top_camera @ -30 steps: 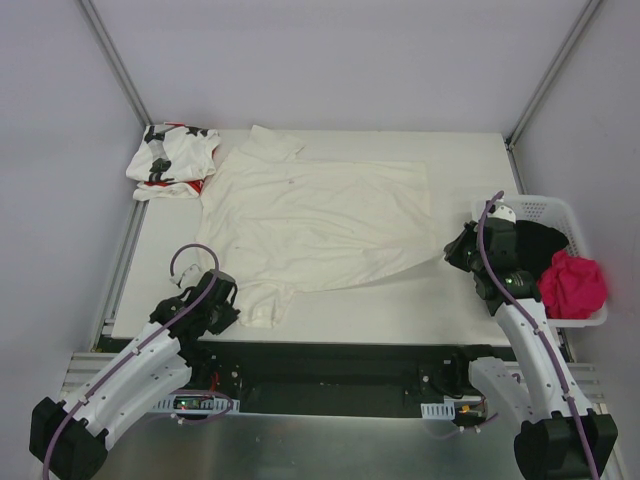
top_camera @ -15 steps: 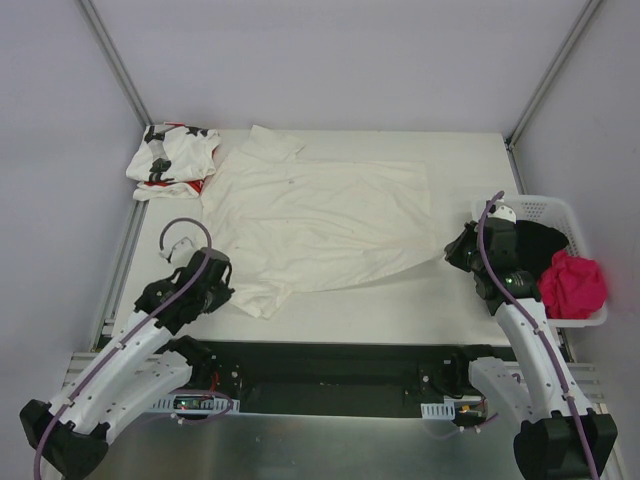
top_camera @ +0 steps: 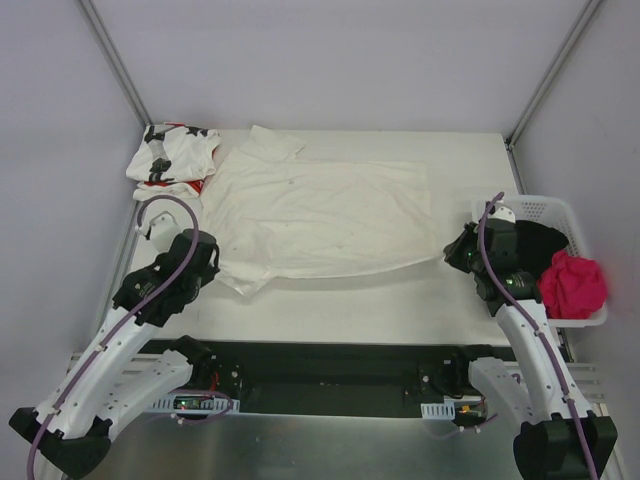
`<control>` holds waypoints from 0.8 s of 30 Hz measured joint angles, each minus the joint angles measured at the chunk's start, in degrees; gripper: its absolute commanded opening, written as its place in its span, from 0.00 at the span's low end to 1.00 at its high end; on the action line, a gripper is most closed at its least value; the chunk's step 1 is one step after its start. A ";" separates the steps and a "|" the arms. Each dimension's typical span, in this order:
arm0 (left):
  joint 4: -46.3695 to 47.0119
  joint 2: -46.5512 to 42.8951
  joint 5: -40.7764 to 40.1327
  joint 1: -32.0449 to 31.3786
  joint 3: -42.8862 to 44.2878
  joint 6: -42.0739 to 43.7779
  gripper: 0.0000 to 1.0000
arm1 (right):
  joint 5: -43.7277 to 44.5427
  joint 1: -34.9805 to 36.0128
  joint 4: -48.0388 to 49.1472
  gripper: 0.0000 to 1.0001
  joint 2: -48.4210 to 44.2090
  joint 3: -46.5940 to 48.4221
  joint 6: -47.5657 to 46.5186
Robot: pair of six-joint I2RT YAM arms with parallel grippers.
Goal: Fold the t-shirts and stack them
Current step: Grap the side of the flattened tshirt closest away from the robot with both arms
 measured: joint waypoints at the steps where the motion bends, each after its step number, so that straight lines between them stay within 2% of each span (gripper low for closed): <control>1: -0.11 0.00 -0.50 0.42 0.37 0.55 0.00 | -0.17 0.00 -0.26 0.01 -0.31 0.00 0.00; 10: 0.52 0.35 -4.28 3.93 6.05 6.62 0.00 | -2.78 -0.04 -4.37 0.01 -3.63 0.02 0.55; 16: 1.92 0.28 -4.15 5.20 6.23 9.22 0.00 | -3.58 -0.04 -7.76 0.01 -6.60 0.37 0.74; 24: 4.74 0.31 -3.61 6.12 5.27 10.71 0.00 | -3.58 -0.07 -8.04 0.01 -5.11 0.70 0.79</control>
